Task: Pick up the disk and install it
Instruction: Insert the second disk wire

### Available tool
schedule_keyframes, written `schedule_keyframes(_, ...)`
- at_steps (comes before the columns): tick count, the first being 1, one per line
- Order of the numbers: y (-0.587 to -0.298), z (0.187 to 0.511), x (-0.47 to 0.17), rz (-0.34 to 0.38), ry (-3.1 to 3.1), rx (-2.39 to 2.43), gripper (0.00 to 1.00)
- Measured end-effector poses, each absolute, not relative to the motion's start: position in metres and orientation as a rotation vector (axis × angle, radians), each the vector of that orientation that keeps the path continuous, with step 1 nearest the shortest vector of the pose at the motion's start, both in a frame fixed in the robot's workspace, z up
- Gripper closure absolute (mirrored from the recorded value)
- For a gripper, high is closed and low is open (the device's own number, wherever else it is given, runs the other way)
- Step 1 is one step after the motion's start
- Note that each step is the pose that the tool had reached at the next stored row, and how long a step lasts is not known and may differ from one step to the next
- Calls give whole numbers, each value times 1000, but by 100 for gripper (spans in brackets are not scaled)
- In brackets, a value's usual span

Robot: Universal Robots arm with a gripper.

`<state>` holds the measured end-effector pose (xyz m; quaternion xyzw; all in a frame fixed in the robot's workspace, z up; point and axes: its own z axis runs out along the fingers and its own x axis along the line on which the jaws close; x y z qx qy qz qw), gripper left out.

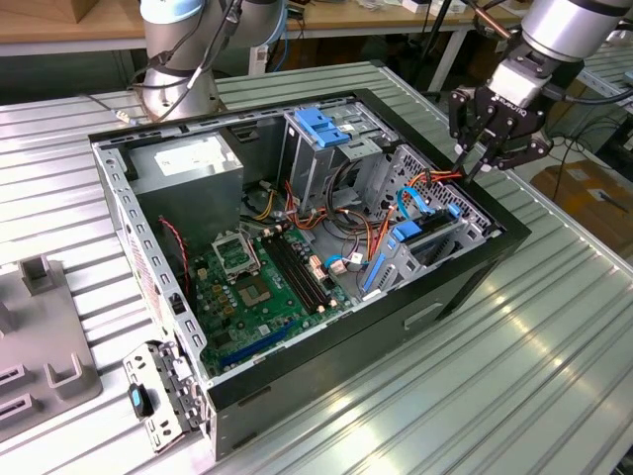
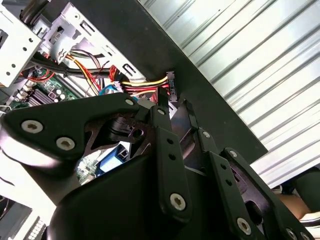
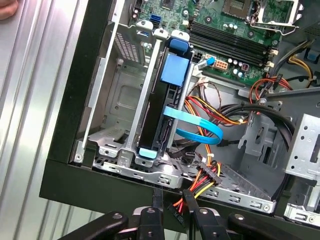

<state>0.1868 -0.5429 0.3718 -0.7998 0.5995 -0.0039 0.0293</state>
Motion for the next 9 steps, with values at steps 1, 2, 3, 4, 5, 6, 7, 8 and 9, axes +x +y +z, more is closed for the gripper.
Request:
schedule_keyframes(1, -543, 372, 187, -12, 1849, -2467, 70)
schedule_keyframes(2, -543, 372, 187, -12, 1845, -2470, 70)
schedule_keyframes(3, -543, 372, 187, -12, 1828, -2483, 70)
schedule_keyframes(4, -543, 372, 187, -11, 1814, -2493, 70)
schedule_keyframes(5, -543, 372, 187, -10, 1779, -2518, 70)
schedule_keyframes(6, -543, 372, 187, -9, 1753, -2536, 70)
schedule_keyframes(7, -543, 372, 187, -8, 1727, -2554, 70)
schedule_keyframes(8, -543, 372, 187, -7, 1694, -2576, 70)
schedule_keyframes(9, -543, 372, 187, -6, 1671, -2591, 70)
